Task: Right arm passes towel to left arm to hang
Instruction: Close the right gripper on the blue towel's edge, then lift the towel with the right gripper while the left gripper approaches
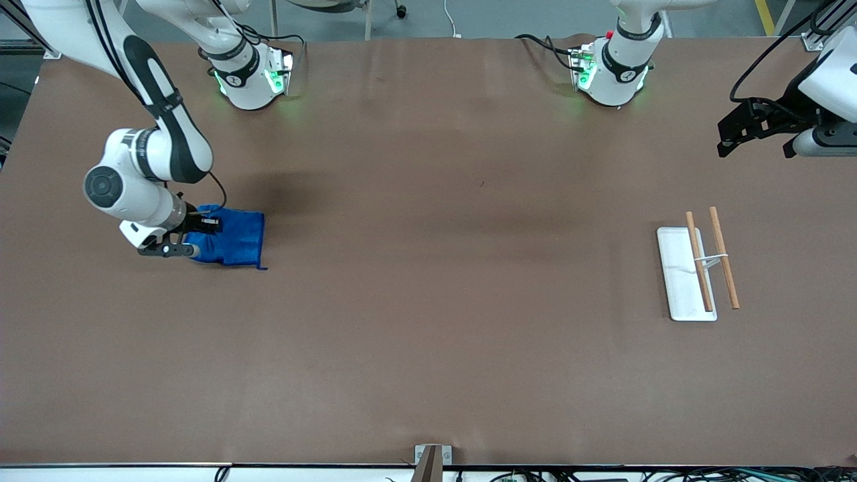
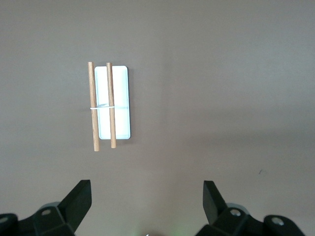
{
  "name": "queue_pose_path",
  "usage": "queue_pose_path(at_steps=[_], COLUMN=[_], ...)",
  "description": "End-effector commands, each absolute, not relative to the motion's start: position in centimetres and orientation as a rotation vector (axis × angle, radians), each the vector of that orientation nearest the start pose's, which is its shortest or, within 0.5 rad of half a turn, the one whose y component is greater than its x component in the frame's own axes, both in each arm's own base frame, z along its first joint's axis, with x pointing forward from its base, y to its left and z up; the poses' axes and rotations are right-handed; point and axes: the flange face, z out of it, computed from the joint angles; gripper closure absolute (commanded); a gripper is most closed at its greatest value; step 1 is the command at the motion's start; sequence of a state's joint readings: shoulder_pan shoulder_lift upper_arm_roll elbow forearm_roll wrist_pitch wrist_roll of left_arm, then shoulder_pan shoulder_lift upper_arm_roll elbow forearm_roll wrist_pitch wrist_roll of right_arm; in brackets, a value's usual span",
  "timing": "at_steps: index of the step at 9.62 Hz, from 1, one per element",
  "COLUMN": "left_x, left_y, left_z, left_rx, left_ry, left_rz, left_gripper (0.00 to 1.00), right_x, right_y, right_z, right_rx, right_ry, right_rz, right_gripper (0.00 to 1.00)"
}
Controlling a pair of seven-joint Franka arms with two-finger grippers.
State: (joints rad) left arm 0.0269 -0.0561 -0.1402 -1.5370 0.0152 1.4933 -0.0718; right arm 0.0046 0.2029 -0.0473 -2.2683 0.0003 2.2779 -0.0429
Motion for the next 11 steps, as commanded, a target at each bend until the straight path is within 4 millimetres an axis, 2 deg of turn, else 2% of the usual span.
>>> queue_pose_path(at_steps=[1, 2, 3, 5, 7, 8, 9, 10, 11], left_x=[53.2, 53.2, 53.2, 53.1, 54.5, 55.4, 56.5, 57.4, 58.4], left_y=[-6.0, -6.0, -6.0, -6.0, -7.8, -9.1, -8.5, -8.9, -8.3], left_z=[65.2, 65.1, 65.1, 64.3, 60.5, 58.4, 56.3, 53.4, 49.7], left_rx=[-3.130, -3.131, -3.132, -3.232, -3.358, -3.510, -3.653, -3.736, -3.843], left_ry=[0.088, 0.091, 0.091, 0.061, 0.096, 0.107, 0.028, -0.006, -0.020], left_rz=[0.021, 0.026, 0.026, 0.101, 0.267, 0.377, 0.482, 0.617, 0.748], left_gripper=[0.00, 0.00, 0.00, 0.00, 0.00, 0.00, 0.00, 0.00, 0.00], right_x=[54.3, 55.4, 55.8, 56.1, 56.1, 55.7, 54.9, 54.1, 53.5], right_y=[0.1, 2.2, 5.5, 13.4, 19.3, 22.2, 25.4, 28.2, 29.8], right_z=[32.4, 35.1, 37.3, 40.7, 43.9, 44.8, 45.3, 45.8, 46.1], right_rx=[-3.118, -3.116, -3.116, -3.014, -2.766, -2.622, -2.516, -2.451, -2.379], right_ry=[-0.025, -0.031, -0.063, -0.028, 0.034, 0.079, 0.096, 0.090, 0.117], right_rz=[0.367, 0.360, 0.311, 0.222, 0.201, 0.197, 0.197, 0.199, 0.219], right_gripper=[1.00, 1.00, 1.00, 1.00, 1.00, 1.00, 1.00, 1.00, 1.00])
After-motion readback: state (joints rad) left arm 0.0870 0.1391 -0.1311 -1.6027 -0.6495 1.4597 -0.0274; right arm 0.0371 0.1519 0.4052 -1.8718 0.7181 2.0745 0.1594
